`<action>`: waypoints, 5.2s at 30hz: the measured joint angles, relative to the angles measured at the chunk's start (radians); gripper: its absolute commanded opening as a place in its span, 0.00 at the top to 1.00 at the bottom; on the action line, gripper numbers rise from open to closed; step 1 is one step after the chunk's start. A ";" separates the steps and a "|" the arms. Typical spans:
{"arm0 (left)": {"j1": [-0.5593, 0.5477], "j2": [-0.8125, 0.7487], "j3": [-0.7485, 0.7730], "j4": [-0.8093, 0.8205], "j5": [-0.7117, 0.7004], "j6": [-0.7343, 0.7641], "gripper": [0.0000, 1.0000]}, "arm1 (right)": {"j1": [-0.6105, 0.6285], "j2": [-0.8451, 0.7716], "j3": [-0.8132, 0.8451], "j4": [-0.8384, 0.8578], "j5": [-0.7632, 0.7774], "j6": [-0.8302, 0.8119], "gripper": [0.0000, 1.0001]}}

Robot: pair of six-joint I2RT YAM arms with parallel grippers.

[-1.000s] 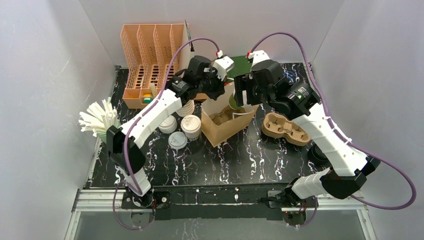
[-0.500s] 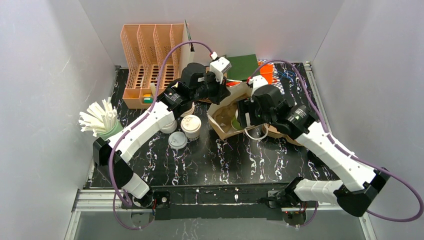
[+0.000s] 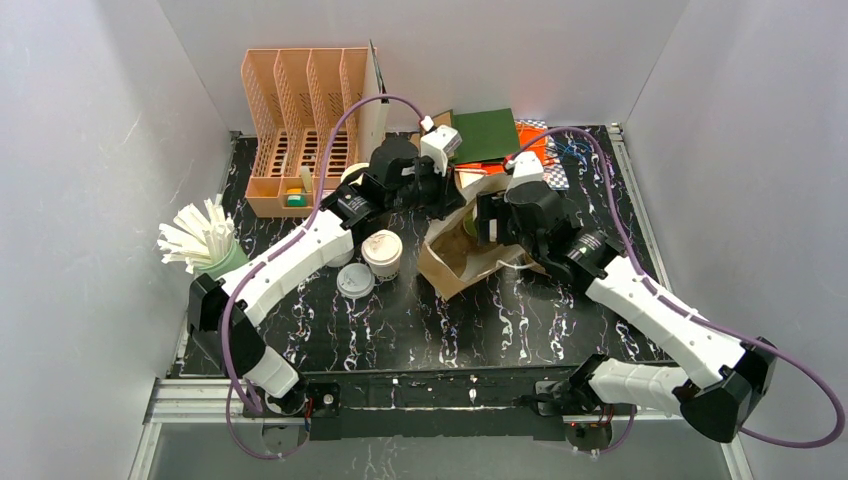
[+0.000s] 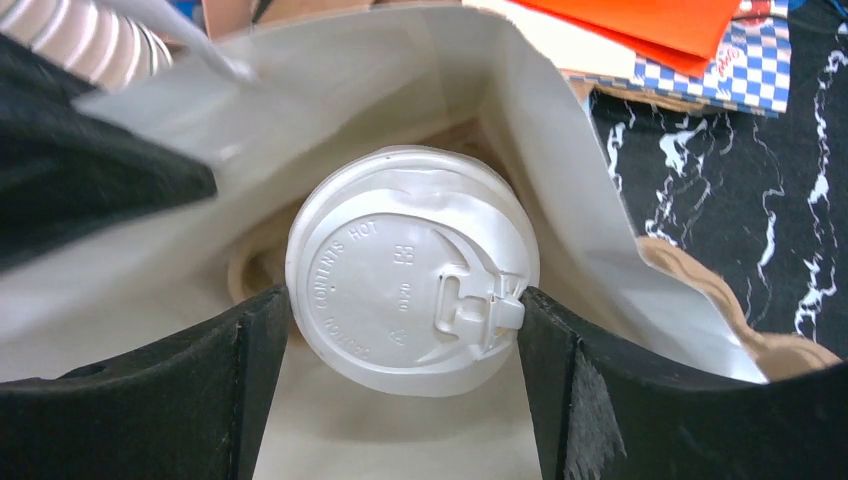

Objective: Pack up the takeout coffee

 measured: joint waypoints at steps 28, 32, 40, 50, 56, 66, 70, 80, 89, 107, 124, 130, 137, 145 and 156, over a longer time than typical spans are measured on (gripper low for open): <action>0.027 -0.044 -0.104 0.037 -0.018 -0.120 1.00 | 0.002 0.174 -0.067 0.190 -0.084 0.013 0.78; 0.032 -0.044 -0.098 0.033 -0.016 -0.119 1.00 | 0.002 0.190 -0.014 0.124 -0.078 -0.005 0.77; 0.032 -0.044 -0.049 0.011 -0.008 -0.066 1.00 | 0.001 0.108 0.113 -0.004 -0.082 -0.045 0.76; 0.034 -0.043 -0.048 -0.003 0.015 -0.025 1.00 | 0.001 0.075 0.180 -0.060 -0.068 -0.075 0.79; 0.034 -0.043 -0.048 0.018 0.048 -0.027 1.00 | 0.001 0.078 0.097 0.016 -0.058 -0.102 0.79; 0.036 -0.043 -0.080 0.061 0.061 -0.044 1.00 | 0.001 0.196 -0.044 0.158 -0.076 -0.132 0.80; 0.043 -0.043 -0.080 0.060 0.059 -0.046 1.00 | -0.003 0.208 -0.044 0.161 -0.068 -0.129 0.80; 0.038 -0.043 -0.080 0.068 0.074 -0.049 1.00 | -0.003 0.048 -0.043 0.086 -0.056 -0.121 0.81; 0.034 -0.033 -0.080 0.067 0.125 -0.102 1.00 | -0.003 0.035 -0.126 0.180 0.019 -0.174 0.83; 0.035 -0.029 -0.074 -0.072 0.111 -0.151 0.48 | -0.045 0.070 -0.206 0.286 -0.109 -0.111 0.86; 0.116 -0.011 0.292 -0.300 -0.092 -0.066 0.31 | -0.050 0.172 0.045 0.079 -0.193 -0.094 0.89; 0.140 0.134 0.409 -0.292 0.006 -0.002 0.42 | -0.050 0.175 0.078 0.022 -0.180 -0.098 0.91; 0.167 0.230 0.463 -0.304 0.095 0.060 0.48 | -0.050 0.173 0.100 0.012 -0.176 -0.103 0.91; 0.179 0.214 0.558 -0.284 0.114 0.105 0.40 | -0.050 0.173 0.134 0.011 -0.170 -0.116 0.91; 0.188 0.229 0.510 -0.254 0.175 0.147 0.38 | -0.050 0.173 0.155 0.003 -0.159 -0.124 0.91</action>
